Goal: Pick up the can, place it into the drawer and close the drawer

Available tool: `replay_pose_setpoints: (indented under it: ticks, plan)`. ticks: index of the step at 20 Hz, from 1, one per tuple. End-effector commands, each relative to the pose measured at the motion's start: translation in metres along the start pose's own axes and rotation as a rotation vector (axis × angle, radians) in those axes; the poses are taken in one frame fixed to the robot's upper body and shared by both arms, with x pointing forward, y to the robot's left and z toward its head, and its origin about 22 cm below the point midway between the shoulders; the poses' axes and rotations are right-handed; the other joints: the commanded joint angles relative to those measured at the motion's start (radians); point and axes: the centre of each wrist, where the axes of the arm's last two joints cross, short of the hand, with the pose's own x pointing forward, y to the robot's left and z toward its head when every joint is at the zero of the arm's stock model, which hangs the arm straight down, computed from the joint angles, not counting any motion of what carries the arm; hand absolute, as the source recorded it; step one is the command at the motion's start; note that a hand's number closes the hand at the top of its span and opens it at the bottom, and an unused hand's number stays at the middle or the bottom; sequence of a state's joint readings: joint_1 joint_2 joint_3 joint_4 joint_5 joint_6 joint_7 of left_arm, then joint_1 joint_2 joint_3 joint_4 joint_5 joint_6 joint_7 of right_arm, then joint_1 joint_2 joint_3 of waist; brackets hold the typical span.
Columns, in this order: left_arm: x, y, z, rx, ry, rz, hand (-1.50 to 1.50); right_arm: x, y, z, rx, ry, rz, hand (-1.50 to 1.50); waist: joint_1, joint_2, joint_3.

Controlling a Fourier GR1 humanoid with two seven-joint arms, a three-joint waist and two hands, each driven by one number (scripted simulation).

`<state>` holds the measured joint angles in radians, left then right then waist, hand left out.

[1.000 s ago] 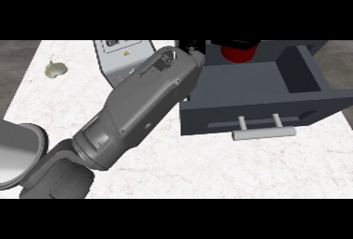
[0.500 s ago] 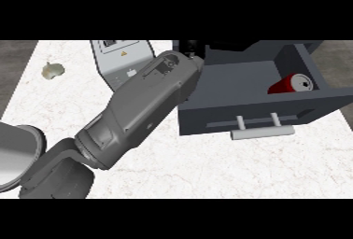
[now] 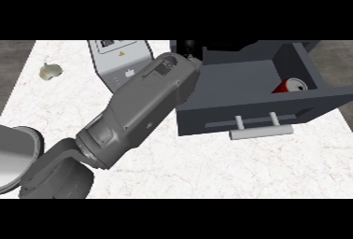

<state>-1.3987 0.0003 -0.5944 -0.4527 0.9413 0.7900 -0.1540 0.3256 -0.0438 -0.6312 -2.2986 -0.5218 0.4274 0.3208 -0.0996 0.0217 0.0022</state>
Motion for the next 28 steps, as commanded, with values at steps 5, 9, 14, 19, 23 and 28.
replay_pose_setpoints:
  ticks: [5, 9, 14, 19, 23, 28]
  plan:
    - [0.003, -0.003, 0.002, -0.009, -0.03, 0.034, -1.5, 0.027, 0.001, -0.012, 0.046, -0.164, 0.245, -1.5, 0.0, 0.006, 0.0]
    - [-0.005, -0.001, 0.006, -0.02, -0.063, 0.075, -1.5, 0.029, 0.007, -0.017, 0.116, -0.212, 0.324, -1.5, 0.02, 0.0, 0.0]
    - [0.009, -0.006, 0.003, -0.009, -0.098, 0.08, -1.5, 0.037, 0.03, -0.023, 0.154, -0.29, 0.416, -1.5, 0.038, -0.004, -0.001]
    - [0.014, -0.009, 0.004, -0.011, -0.11, 0.074, -1.5, 0.039, 0.054, -0.045, 0.169, -0.318, 0.559, -1.5, 0.068, -0.005, -0.001]
    - [0.021, -0.017, 0.012, -0.027, -0.076, 0.104, -1.5, 0.026, 0.073, -0.072, 0.219, -0.304, 0.64, -1.5, 0.084, -0.011, -0.001]
    - [0.018, -0.013, 0.009, -0.027, -0.063, 0.105, -1.5, 0.002, 0.112, -0.099, 0.235, -0.325, 0.752, -1.5, 0.105, -0.012, -0.002]
